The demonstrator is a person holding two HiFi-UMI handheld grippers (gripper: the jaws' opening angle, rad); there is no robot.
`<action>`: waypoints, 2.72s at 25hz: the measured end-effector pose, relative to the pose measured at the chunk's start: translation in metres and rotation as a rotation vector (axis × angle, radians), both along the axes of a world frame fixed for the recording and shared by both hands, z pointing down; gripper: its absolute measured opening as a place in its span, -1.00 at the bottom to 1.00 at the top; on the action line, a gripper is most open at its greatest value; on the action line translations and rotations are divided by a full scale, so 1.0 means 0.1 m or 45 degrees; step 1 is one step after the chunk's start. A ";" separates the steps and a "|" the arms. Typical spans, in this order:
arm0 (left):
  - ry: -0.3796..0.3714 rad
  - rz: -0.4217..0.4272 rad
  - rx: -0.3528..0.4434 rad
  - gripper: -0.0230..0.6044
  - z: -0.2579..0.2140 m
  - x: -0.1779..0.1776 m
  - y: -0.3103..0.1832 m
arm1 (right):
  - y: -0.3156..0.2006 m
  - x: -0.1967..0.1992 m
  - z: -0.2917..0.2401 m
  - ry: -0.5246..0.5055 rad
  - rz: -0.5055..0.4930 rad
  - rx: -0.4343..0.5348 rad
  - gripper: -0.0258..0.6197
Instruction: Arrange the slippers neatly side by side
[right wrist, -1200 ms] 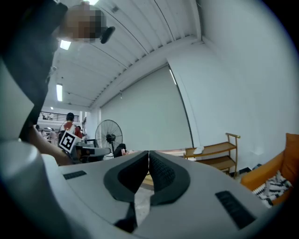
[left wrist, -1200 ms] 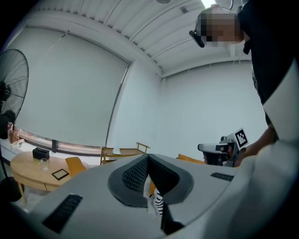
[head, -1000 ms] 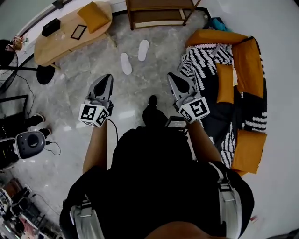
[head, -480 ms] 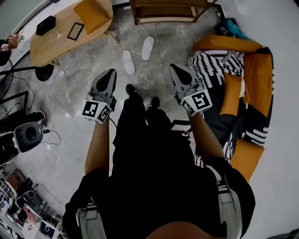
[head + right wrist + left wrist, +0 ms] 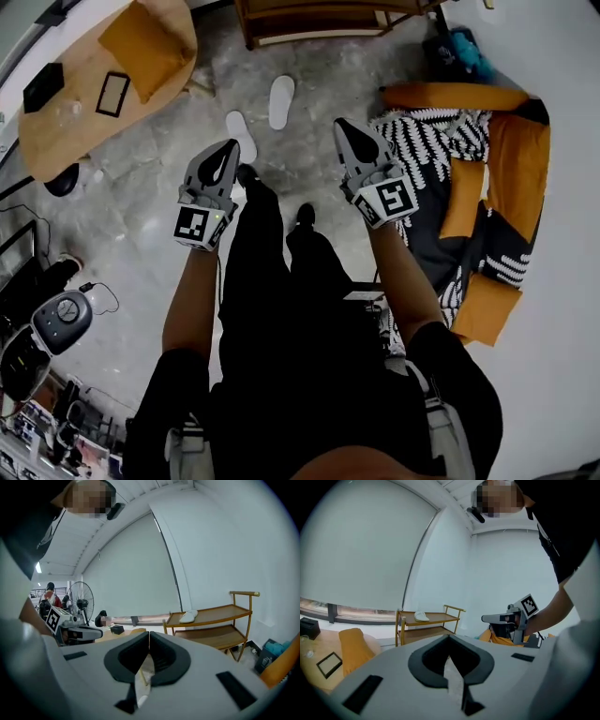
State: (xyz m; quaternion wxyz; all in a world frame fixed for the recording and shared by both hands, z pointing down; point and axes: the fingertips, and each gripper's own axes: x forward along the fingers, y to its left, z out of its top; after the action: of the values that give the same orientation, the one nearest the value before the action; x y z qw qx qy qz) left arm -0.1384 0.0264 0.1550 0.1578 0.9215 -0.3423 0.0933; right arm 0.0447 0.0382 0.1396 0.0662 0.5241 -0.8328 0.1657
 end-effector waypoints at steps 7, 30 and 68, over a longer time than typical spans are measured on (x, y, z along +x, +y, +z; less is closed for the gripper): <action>-0.038 0.023 -0.038 -0.88 0.81 0.28 -0.52 | -0.58 0.10 0.80 0.035 -0.032 -0.063 -0.83; -0.339 -0.012 -0.257 -0.87 4.32 1.38 -0.70 | -0.93 1.02 3.94 0.079 -0.157 -0.335 -0.82; -1.066 0.487 -0.145 -0.45 7.47 1.51 -0.50 | -1.19 0.89 6.12 0.087 -0.195 -0.276 -0.82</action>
State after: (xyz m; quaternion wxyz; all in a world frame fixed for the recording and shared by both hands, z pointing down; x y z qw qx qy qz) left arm 0.0130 -0.0239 0.9018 0.0364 0.8409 -0.1949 0.5036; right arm 0.1334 -0.0804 0.7515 0.1630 0.4539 -0.8450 0.2311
